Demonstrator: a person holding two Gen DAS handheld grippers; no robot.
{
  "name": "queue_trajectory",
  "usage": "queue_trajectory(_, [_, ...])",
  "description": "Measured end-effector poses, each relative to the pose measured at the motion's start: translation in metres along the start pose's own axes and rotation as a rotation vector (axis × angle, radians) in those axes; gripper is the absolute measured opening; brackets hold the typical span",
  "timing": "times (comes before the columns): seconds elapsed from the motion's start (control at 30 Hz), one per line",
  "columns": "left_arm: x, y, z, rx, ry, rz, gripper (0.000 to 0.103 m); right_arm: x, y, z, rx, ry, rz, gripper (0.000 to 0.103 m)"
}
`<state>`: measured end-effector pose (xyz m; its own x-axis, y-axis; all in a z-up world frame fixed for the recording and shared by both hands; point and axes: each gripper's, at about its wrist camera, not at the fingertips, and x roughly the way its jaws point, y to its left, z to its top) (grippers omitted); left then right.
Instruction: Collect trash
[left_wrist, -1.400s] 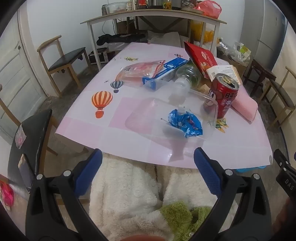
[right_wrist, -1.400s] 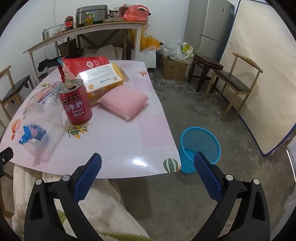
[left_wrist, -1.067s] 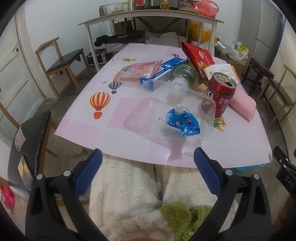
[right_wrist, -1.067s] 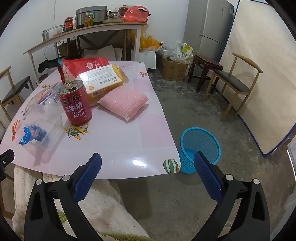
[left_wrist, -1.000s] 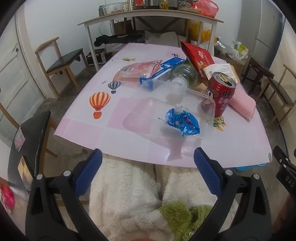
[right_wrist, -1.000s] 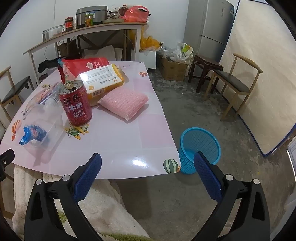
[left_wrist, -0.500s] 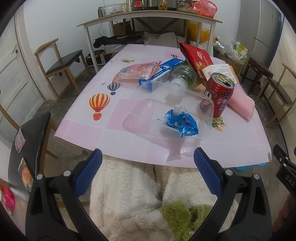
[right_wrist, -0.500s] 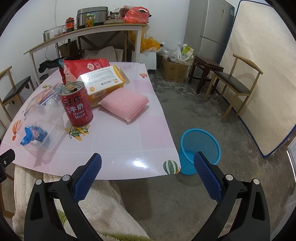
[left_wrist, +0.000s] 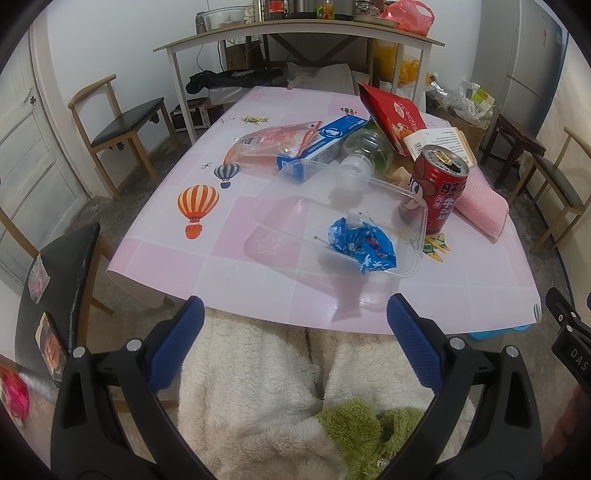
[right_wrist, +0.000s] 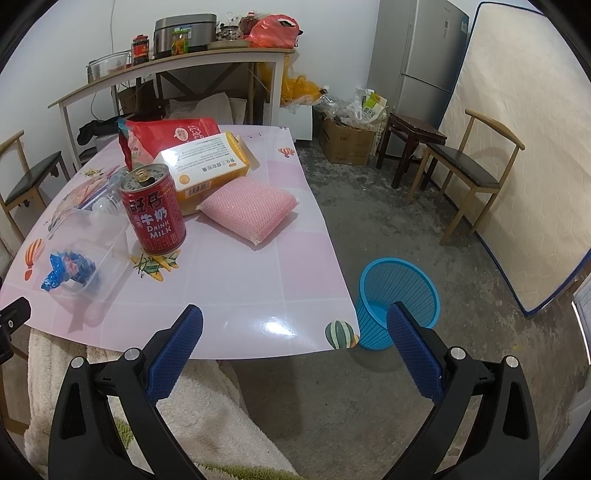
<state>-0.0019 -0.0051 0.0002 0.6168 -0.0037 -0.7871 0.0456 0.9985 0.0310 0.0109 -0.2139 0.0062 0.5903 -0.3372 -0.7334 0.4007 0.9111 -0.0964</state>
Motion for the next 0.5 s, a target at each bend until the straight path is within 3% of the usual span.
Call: queue_trajectory(0.5, [0.0008,0.0002,-0.0011,-0.004,0.008,0.000,0.095,-0.0012,0.0017,0.0003,0.000,-0.001,0.000,0.097])
